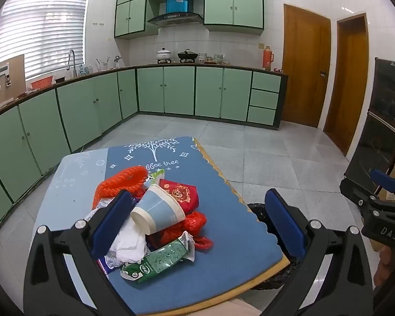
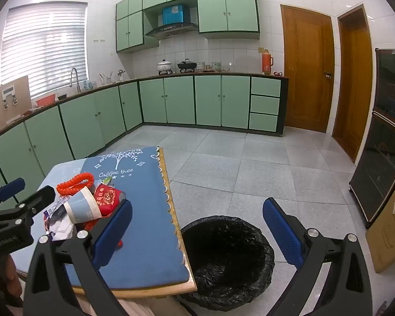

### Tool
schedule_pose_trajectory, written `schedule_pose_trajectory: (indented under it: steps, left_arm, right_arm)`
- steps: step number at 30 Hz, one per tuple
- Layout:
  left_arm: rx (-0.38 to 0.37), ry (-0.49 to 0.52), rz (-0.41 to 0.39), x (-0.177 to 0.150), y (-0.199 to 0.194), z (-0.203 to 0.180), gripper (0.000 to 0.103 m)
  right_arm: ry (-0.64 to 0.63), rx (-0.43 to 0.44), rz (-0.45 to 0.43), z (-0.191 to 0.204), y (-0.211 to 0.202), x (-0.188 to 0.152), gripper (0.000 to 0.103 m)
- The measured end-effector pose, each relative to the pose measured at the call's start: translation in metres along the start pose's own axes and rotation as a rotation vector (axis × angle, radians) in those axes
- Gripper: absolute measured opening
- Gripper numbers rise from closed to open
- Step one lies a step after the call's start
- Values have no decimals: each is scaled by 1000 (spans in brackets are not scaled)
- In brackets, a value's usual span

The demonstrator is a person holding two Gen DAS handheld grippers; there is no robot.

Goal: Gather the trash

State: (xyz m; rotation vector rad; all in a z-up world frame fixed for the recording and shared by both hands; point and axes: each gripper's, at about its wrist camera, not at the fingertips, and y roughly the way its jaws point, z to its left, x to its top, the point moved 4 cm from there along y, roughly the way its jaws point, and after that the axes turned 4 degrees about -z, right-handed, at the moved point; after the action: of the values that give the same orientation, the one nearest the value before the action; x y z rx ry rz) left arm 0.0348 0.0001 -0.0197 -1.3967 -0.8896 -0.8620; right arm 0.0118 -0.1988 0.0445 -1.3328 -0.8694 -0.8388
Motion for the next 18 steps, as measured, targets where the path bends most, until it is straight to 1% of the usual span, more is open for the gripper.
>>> schedule_pose_trajectory:
  steps: [14, 15, 18]
  left_arm:
    - [0, 1, -4, 0, -1, 0, 98]
    - [-1, 0, -3, 3, 0, 10, 98]
    - [-1, 1, -4, 3, 0, 9, 98]
  right_arm:
    - [5, 3, 2, 0, 1, -1, 97]
    - [5, 3, 2, 0, 1, -1, 97]
    - [5, 4, 1, -1, 1, -1, 97]
